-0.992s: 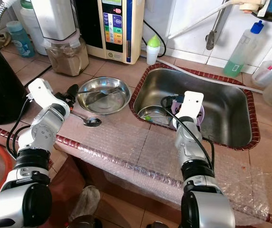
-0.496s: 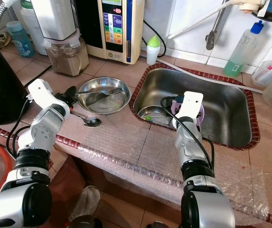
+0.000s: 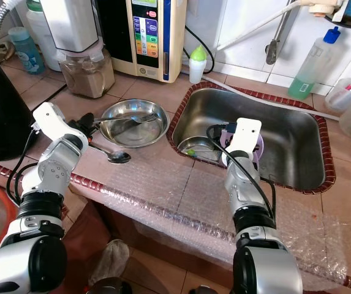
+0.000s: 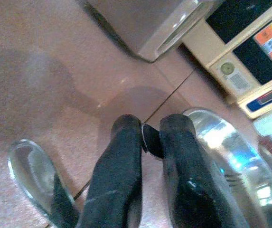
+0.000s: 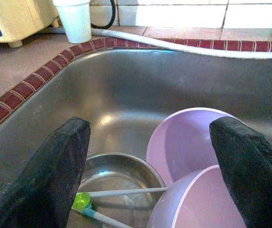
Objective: Kitchen organization
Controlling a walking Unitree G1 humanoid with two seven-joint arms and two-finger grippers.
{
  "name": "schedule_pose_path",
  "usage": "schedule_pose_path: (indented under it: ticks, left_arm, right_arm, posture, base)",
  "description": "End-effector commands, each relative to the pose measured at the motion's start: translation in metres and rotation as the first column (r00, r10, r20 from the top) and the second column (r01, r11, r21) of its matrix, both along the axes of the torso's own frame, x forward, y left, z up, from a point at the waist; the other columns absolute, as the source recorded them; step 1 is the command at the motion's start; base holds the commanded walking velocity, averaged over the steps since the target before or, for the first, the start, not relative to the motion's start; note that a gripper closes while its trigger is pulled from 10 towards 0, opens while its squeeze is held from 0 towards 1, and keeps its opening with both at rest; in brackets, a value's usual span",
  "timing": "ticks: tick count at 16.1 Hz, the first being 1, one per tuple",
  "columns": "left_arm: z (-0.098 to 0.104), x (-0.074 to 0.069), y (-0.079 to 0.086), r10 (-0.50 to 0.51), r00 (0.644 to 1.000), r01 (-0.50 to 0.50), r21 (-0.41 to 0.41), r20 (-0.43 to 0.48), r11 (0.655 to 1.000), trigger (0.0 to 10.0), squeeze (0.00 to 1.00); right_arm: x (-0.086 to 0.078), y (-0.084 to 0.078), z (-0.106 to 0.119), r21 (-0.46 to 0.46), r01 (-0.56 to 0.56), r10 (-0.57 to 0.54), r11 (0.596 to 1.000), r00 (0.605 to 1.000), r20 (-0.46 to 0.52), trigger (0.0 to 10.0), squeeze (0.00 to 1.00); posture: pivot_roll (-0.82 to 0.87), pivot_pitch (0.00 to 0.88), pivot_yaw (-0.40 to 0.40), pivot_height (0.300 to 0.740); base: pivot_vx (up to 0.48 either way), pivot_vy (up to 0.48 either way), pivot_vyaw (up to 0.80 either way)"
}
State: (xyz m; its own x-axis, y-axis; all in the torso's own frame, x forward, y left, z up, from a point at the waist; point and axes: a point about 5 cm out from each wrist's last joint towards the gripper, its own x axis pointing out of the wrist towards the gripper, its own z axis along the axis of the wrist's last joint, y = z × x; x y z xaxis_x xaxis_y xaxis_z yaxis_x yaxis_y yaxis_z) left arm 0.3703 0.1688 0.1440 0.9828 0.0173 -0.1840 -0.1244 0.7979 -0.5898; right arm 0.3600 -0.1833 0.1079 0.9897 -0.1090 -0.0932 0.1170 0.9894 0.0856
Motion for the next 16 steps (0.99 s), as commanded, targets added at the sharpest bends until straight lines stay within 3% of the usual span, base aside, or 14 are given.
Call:
schedule_pose_path:
  ticks: [1, 8, 11, 12, 13, 16]
  left_arm:
    - [0.003, 0.0, 0.002, 0.017, 1.0, -0.017, 0.0, 0.004, 1.0, 0.0, 0.0]
    - [0.013, 0.002, 0.002, 0.025, 0.999, -0.025, -0.012, 0.044, 1.0, 0.0, 0.0]
    - [0.025, 0.002, 0.002, 0.022, 0.995, -0.021, -0.012, 0.096, 1.0, 0.0, 0.0]
    - [0.03, 0.002, -0.001, 0.002, 0.993, -0.002, 0.002, 0.122, 1.0, 0.0, 0.0]
    - [0.034, 0.003, -0.001, -0.005, 0.991, 0.003, 0.012, 0.137, 1.0, 0.0, 0.0]
    - [0.042, 0.002, -0.001, -0.013, 0.984, 0.005, 0.042, 0.178, 0.999, 0.0, 0.0]
  right_arm:
    - [0.0, 0.002, -0.002, -0.002, -0.013, 0.013, 1.0, 1.0, -0.012, 10.0, 0.0]
    - [0.002, 0.002, 0.001, -0.007, -0.018, 0.018, 1.0, 1.0, -0.007, 10.0, 0.0]
    - [0.004, 0.025, 0.011, -0.046, -0.219, 0.222, 0.975, 0.973, 0.063, 10.0, 0.0]
    - [0.001, 0.037, 0.016, -0.144, -0.319, 0.334, 0.937, 0.938, 0.09, 10.0, 0.0]
    - [0.0, 0.041, 0.017, -0.213, -0.352, 0.378, 0.911, 0.921, 0.093, 10.0, 0.0]
    - [-0.001, 0.043, 0.019, -0.248, -0.378, 0.412, 0.892, 0.905, 0.104, 10.0, 0.0]
  posture:
    - [0.04, 0.0, -0.005, 0.74]
    - [0.05, 0.0, -0.011, 0.74]
    - [0.05, 0.0, -0.011, 0.74]
    - [0.05, 0.0, -0.005, 0.74]
    - [0.05, 0.0, -0.005, 0.74]
    - [0.05, 0.0, -0.007, 0.74]
  base:
    - [0.0, 0.0, 0.0]
    - [0.0, 0.0, 0.0]
    - [0.0, 0.0, 0.0]
    - [0.0, 0.0, 0.0]
    - [0.0, 0.0, 0.0]
    - [0.0, 0.0, 0.0]
